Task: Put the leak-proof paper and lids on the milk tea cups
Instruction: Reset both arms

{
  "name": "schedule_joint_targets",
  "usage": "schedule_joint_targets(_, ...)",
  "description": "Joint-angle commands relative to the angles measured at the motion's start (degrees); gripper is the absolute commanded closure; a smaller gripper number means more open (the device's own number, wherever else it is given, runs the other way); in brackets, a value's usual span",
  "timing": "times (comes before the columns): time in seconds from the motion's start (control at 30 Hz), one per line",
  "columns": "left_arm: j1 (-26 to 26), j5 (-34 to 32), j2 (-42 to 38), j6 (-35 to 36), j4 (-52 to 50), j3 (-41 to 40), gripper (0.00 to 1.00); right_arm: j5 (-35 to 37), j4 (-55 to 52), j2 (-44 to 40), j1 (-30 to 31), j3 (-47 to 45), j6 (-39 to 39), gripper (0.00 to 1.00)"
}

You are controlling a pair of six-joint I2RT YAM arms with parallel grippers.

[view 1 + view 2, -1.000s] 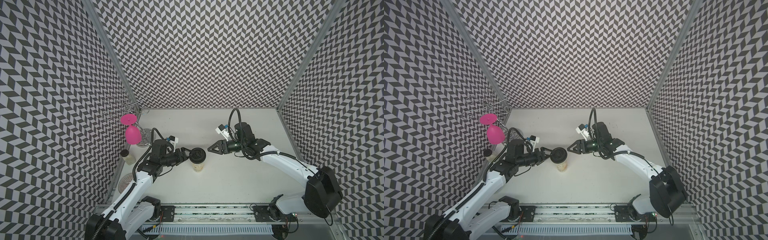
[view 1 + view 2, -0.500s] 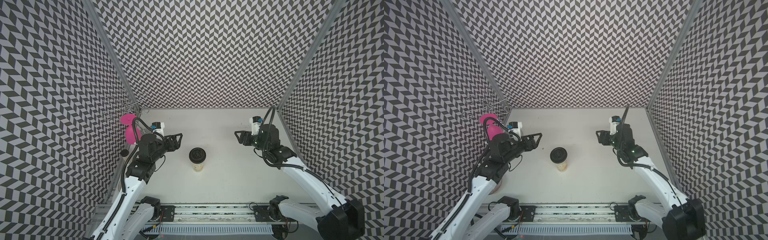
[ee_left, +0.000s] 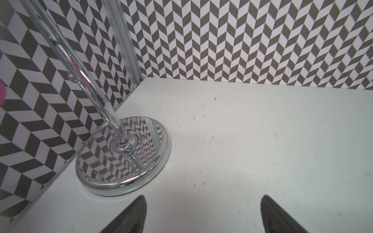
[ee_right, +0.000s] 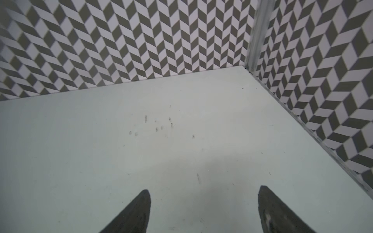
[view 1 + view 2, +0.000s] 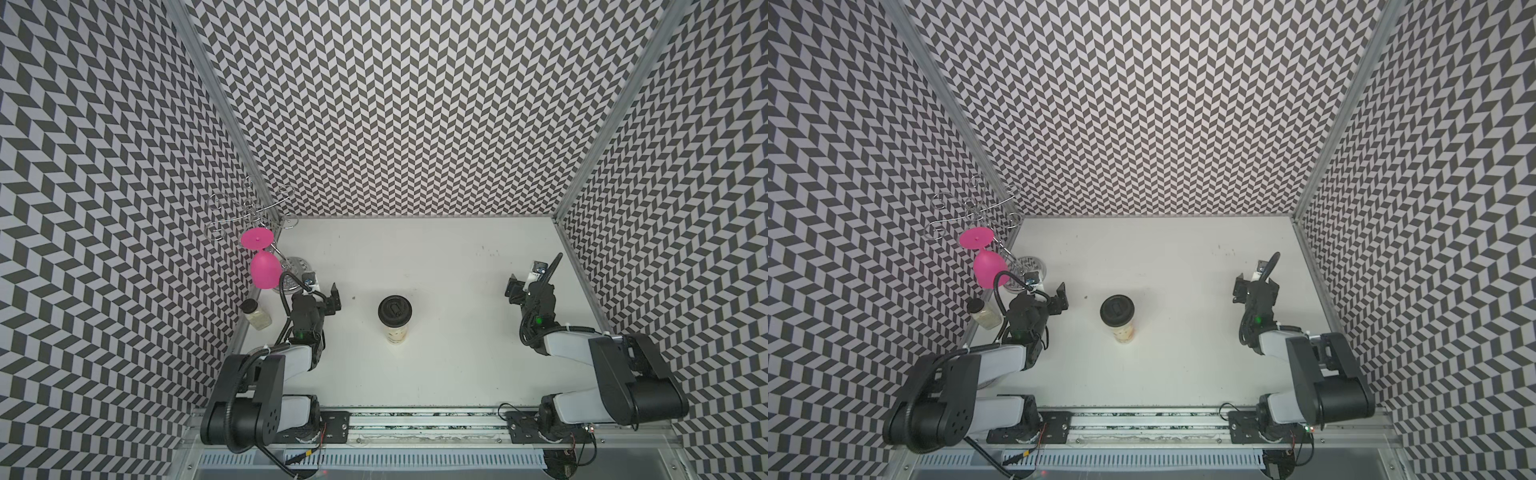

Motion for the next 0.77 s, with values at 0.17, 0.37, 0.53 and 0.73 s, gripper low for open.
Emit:
schedule_joint_targets(0.17, 2.0, 5.5, 9.0, -0.2, 21.5, -0.7, 0.0, -8.9, 20.8, 3.4, -3.0, -4.4, -2.6, 0.09)
schedule_joint_targets(0.37, -1.3, -3.0, 10.1, 1.1, 20.9, 1.0, 0.0, -8.7, 29.1, 5.5, -3.1, -6.6, -2.5, 0.03)
schedule_joint_targets(0.53, -1.1, -2.5, 10.9, 1.1, 19.2, 2.3, 0.0, -8.6, 29.7, 5.8, -3.1, -6.7, -2.4, 0.01)
schedule_joint_targets(0.73, -1.1, -2.3, 10.3, 1.2, 20.8, 1.2, 0.0, -9.1, 30.9, 5.5, -3.0, -7.1, -3.4, 0.0)
